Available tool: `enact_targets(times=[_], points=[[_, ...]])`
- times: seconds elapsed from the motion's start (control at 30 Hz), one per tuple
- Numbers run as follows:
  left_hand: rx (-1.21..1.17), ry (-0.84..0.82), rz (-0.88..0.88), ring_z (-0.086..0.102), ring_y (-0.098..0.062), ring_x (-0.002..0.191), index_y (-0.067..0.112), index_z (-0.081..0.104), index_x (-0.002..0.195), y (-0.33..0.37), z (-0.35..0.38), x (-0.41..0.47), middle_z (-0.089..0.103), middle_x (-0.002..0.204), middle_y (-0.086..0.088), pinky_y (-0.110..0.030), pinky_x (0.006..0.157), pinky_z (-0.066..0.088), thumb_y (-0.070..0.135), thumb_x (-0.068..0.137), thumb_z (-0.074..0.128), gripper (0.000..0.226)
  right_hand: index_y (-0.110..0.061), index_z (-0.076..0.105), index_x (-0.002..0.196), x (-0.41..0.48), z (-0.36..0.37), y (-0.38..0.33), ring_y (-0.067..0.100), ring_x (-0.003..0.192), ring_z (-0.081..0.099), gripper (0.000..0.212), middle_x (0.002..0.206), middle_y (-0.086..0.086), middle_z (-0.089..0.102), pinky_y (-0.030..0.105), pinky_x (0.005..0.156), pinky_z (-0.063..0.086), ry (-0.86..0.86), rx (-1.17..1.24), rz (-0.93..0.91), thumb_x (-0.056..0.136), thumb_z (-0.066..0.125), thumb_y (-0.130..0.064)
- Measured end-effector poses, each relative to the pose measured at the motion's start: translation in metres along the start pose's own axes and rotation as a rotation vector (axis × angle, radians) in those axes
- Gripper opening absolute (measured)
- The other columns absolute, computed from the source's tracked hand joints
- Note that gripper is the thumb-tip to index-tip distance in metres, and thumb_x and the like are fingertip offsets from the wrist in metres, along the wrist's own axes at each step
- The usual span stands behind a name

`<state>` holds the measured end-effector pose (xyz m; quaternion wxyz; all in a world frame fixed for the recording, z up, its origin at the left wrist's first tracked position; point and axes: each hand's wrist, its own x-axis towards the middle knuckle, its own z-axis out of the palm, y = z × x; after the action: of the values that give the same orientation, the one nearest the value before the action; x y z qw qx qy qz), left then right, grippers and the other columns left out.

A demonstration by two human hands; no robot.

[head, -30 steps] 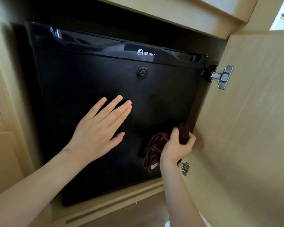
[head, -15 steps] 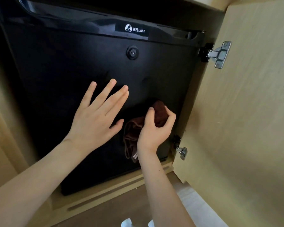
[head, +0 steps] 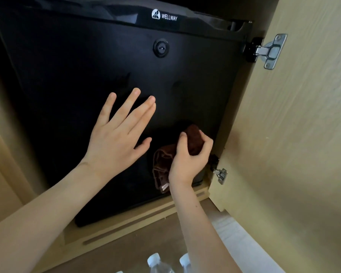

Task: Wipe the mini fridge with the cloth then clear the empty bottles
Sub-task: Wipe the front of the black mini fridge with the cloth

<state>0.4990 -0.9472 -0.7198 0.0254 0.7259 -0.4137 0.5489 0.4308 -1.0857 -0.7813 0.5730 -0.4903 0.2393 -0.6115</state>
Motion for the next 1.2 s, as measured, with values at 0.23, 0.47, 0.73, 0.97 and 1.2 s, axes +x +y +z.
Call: enact_targets(times=[0.23, 0.47, 0.73, 0.97, 1.2], points=[[0.011, 0.014, 0.008, 0.021, -0.027, 0.151, 0.009, 0.036, 0.152, -0.002, 0.002, -0.001, 0.032, 0.161, -0.003, -0.05, 0.124, 0.003, 0.039, 0.096, 0.052, 0.066, -0.026, 0.059, 0.106, 0.015, -0.028, 0.046, 0.024, 0.099, 0.066, 0.023, 0.105, 0.001, 0.066, 0.037, 0.089, 0.057, 0.252, 0.061, 0.459, 0.089, 0.074, -0.031], [0.007, -0.001, 0.012, 0.022, -0.027, 0.151, 0.009, 0.036, 0.152, -0.001, -0.002, 0.0, 0.034, 0.16, -0.004, -0.05, 0.124, 0.005, 0.038, 0.095, 0.053, 0.066, -0.024, 0.061, 0.114, 0.015, -0.05, 0.047, 0.02, 0.102, 0.066, 0.028, 0.107, -0.004, 0.066, 0.027, 0.08, 0.054, 0.158, -0.104, 0.357, 0.089, 0.074, -0.03], [0.006, 0.009, 0.017, 0.02, -0.027, 0.152, 0.009, 0.035, 0.153, -0.002, 0.002, -0.002, 0.033, 0.161, -0.004, -0.051, 0.124, 0.006, 0.038, 0.096, 0.05, 0.066, -0.027, 0.06, 0.116, 0.037, -0.034, 0.035, 0.009, 0.1, 0.065, 0.03, 0.108, -0.005, 0.064, 0.022, 0.081, 0.056, 0.037, -0.039, 0.169, 0.09, 0.074, -0.031], [0.011, 0.01, 0.019, 0.023, -0.028, 0.151, 0.008, 0.04, 0.15, -0.001, -0.001, 0.0, 0.036, 0.159, -0.004, -0.05, 0.124, 0.005, 0.037, 0.094, 0.053, 0.065, -0.007, 0.06, 0.107, 0.02, -0.07, 0.087, 0.031, 0.1, 0.067, 0.022, 0.099, 0.005, 0.067, 0.032, 0.08, 0.05, 0.252, -0.114, 0.513, 0.09, 0.073, -0.015], [0.007, 0.009, 0.021, 0.02, -0.027, 0.152, 0.009, 0.035, 0.153, -0.002, 0.004, -0.002, 0.033, 0.161, -0.004, -0.05, 0.124, 0.005, 0.038, 0.096, 0.05, 0.065, -0.044, 0.059, 0.108, 0.027, -0.048, 0.053, 0.005, 0.098, 0.064, 0.026, 0.106, -0.015, 0.065, 0.018, 0.078, 0.056, 0.032, -0.104, 0.223, 0.088, 0.074, -0.037]])
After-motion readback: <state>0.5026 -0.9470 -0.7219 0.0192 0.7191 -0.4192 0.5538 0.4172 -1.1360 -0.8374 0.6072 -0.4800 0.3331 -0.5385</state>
